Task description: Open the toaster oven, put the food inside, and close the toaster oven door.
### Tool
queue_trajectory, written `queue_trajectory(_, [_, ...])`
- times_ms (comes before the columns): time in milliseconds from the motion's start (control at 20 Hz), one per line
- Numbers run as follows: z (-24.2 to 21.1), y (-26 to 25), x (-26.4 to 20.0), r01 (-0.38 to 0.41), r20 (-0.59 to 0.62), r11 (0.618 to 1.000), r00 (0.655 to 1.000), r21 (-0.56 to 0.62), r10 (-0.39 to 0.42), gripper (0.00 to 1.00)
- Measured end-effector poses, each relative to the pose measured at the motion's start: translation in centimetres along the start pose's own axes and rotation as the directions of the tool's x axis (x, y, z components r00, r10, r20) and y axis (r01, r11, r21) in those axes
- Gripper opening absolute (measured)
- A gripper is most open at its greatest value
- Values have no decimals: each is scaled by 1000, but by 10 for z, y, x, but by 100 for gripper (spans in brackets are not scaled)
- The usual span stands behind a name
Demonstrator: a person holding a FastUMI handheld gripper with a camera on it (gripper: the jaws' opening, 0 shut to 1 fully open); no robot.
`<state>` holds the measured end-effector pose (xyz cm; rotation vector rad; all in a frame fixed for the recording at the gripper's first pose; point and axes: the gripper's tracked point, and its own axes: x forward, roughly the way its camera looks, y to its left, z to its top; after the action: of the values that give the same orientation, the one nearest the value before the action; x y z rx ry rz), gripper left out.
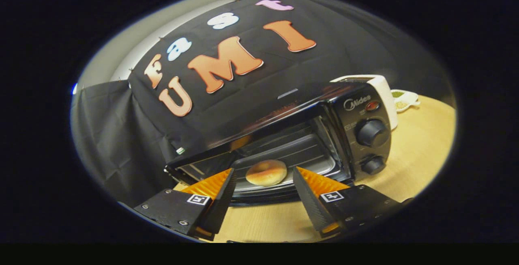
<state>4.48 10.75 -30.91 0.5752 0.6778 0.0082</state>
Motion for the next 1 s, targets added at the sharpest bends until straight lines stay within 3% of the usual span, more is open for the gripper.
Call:
queue_trajectory(550, [-55,3,-91,-35,-178,968,984,-247,-10,87])
queue_trajectory(800, [-98,-5,-118,-36,-285,946,957,-322,-60,87])
queue_trajectory(1000, [-107,-16,-131,-1,-293,931,949,-366,-114,87])
